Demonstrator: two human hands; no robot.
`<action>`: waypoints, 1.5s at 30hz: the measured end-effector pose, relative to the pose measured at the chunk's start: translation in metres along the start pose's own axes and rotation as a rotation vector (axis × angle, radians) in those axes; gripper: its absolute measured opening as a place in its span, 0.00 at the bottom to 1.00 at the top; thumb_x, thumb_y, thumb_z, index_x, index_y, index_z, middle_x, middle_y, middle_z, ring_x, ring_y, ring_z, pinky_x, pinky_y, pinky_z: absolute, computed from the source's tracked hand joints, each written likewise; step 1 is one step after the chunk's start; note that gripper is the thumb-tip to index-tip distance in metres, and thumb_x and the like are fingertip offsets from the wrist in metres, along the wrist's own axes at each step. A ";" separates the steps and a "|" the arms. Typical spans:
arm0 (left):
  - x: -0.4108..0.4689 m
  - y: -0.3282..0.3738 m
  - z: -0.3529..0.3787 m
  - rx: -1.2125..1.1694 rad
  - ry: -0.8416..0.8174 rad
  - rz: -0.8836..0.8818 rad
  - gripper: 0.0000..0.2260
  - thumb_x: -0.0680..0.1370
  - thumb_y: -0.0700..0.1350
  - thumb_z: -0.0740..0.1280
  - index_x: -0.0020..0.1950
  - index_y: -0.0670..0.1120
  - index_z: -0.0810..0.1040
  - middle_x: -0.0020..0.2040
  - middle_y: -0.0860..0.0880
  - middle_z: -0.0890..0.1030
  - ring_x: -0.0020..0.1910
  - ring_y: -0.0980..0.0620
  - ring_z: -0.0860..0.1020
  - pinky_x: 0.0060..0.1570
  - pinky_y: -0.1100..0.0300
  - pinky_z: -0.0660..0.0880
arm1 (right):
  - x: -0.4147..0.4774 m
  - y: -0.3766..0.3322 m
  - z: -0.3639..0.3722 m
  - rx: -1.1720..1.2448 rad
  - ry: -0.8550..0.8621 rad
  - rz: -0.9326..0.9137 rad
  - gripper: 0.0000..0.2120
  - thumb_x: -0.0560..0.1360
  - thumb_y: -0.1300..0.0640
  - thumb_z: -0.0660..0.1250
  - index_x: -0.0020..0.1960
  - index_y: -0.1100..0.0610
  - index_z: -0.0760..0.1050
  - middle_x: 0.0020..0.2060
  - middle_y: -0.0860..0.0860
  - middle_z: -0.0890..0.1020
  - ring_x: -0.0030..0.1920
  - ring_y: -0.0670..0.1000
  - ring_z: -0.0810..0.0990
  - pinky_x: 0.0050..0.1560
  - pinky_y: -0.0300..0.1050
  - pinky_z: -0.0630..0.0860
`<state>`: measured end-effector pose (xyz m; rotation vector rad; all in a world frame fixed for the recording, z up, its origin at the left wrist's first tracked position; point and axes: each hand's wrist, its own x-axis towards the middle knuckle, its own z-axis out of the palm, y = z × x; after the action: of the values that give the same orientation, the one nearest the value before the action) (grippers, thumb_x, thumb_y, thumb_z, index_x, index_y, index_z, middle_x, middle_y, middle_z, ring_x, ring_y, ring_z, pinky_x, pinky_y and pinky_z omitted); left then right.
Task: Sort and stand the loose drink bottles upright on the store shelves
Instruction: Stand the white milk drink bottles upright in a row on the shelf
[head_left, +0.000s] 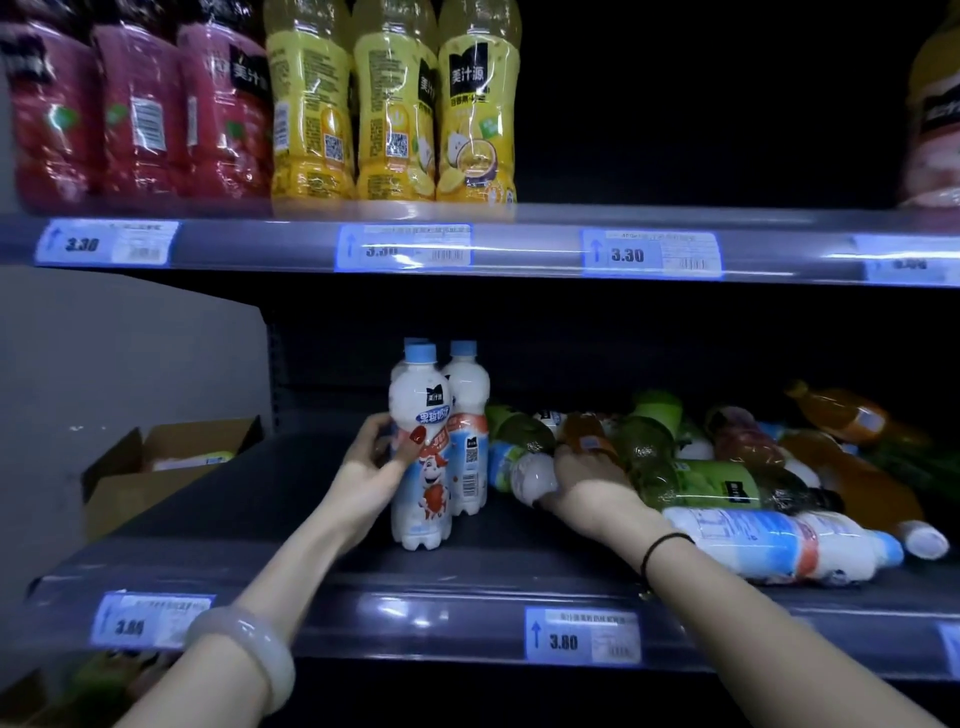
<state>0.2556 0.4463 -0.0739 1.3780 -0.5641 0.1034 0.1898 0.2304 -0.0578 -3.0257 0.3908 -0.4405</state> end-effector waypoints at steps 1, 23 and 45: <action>0.000 -0.001 -0.002 -0.006 -0.022 -0.020 0.20 0.69 0.47 0.75 0.58 0.46 0.72 0.53 0.44 0.80 0.50 0.50 0.80 0.48 0.57 0.78 | -0.003 0.002 -0.007 0.122 0.048 0.000 0.21 0.76 0.49 0.63 0.65 0.60 0.68 0.63 0.60 0.74 0.63 0.61 0.73 0.59 0.45 0.70; 0.010 0.014 -0.015 -0.032 -0.123 -0.214 0.20 0.71 0.33 0.70 0.58 0.52 0.75 0.54 0.47 0.81 0.53 0.45 0.80 0.48 0.48 0.77 | -0.019 -0.032 0.005 1.179 -0.058 -0.114 0.28 0.68 0.64 0.75 0.63 0.57 0.66 0.55 0.52 0.80 0.49 0.41 0.79 0.45 0.31 0.78; -0.049 0.030 0.075 0.553 0.291 0.637 0.21 0.67 0.48 0.71 0.56 0.44 0.70 0.55 0.43 0.71 0.56 0.47 0.70 0.57 0.58 0.69 | -0.053 0.022 -0.016 0.710 0.501 -0.058 0.12 0.74 0.60 0.65 0.56 0.61 0.76 0.53 0.59 0.79 0.56 0.57 0.77 0.60 0.46 0.70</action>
<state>0.1779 0.3944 -0.0622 1.6231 -0.7409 1.0217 0.1306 0.2222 -0.0589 -2.2193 0.1193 -1.0777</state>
